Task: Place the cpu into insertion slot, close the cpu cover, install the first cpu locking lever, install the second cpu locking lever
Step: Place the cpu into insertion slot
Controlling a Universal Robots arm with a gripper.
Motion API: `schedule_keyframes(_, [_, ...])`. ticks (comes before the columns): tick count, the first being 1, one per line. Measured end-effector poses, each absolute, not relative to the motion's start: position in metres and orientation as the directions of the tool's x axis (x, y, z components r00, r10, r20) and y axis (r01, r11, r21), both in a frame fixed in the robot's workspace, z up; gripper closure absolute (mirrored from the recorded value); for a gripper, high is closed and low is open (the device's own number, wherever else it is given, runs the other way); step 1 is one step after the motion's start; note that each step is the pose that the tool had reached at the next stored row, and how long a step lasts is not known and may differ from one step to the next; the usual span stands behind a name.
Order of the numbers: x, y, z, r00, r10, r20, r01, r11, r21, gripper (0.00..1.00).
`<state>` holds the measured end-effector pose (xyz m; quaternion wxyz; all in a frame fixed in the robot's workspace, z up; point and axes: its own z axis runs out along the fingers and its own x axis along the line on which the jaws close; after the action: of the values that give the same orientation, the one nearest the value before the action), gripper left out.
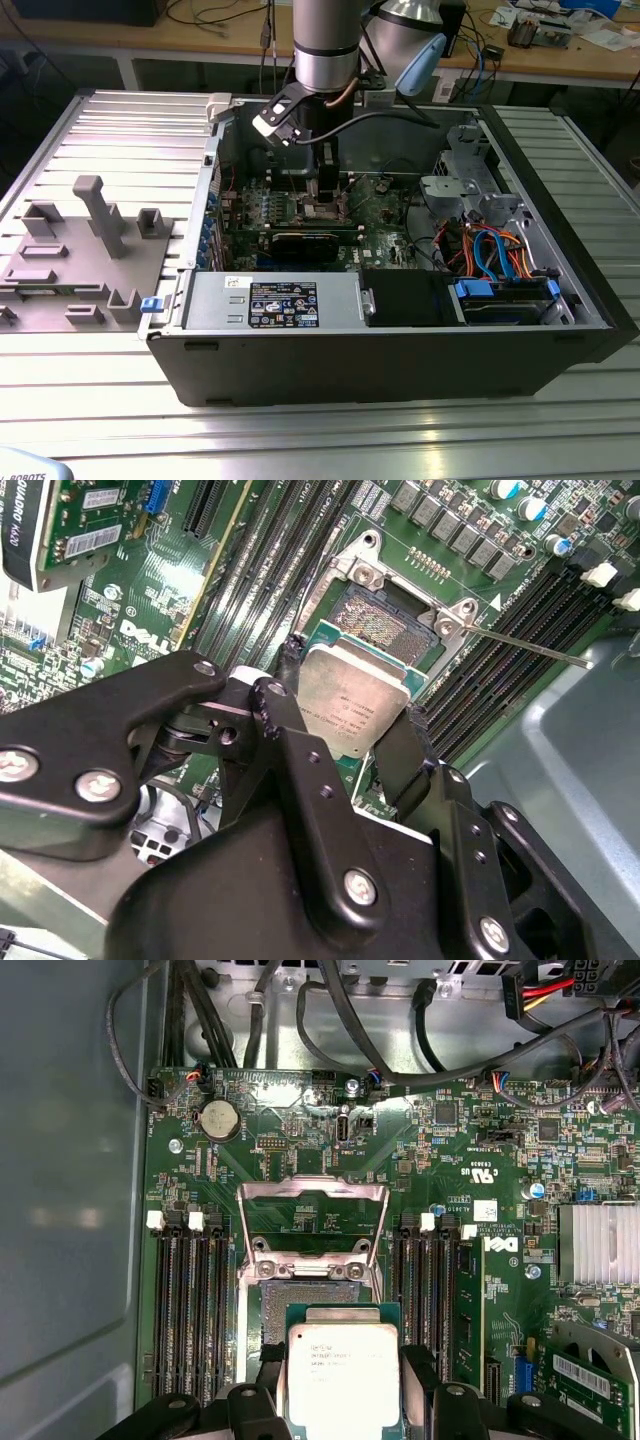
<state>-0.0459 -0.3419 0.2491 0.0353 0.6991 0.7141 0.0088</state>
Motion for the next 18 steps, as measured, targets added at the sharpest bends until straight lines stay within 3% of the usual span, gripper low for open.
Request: schedule_keyframes(18, [-0.046,-0.336,0.246,-0.056,0.998,-0.04,0.996,0.058,0.062,0.46])
